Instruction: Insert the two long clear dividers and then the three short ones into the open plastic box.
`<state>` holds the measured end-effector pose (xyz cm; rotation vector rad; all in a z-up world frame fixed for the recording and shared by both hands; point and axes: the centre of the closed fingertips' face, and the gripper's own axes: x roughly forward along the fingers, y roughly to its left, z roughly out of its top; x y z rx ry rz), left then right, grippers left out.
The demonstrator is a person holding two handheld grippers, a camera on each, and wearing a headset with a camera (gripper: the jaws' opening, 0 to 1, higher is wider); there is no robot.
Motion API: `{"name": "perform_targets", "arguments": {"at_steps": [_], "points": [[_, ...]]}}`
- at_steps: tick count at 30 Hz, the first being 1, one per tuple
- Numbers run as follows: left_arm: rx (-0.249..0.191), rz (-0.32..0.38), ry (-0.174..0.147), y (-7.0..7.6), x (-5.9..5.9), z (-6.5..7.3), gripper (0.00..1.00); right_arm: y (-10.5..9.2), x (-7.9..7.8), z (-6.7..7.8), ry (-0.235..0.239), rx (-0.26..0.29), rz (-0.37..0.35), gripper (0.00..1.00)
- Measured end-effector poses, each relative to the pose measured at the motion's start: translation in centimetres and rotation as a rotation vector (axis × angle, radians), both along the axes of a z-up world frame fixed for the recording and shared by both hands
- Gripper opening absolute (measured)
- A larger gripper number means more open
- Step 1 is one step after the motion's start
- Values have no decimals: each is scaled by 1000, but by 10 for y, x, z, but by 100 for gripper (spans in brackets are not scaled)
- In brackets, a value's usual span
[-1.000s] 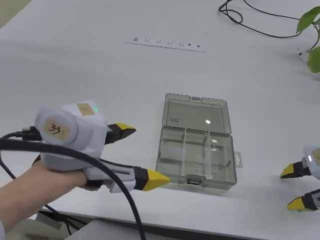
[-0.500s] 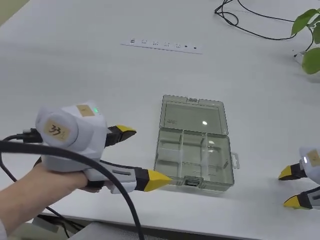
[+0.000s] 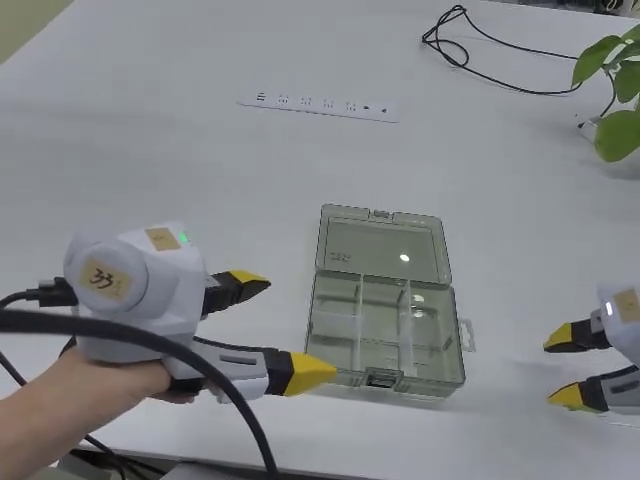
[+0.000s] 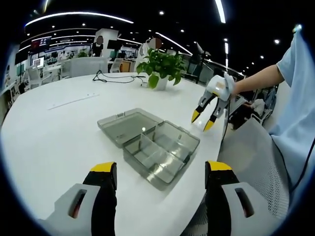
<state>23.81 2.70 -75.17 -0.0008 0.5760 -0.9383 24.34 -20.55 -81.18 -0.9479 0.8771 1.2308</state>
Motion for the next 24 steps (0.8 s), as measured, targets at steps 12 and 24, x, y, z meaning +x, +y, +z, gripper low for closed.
{"name": "perform_targets", "arguments": {"at_steps": [12,24], "points": [[-45,38,27,-6,5,3,69,47,13,21,-84,82,72,32],[-122,79,69,-14,11,10,61,91,23,59,-163,134,137,32]]}}
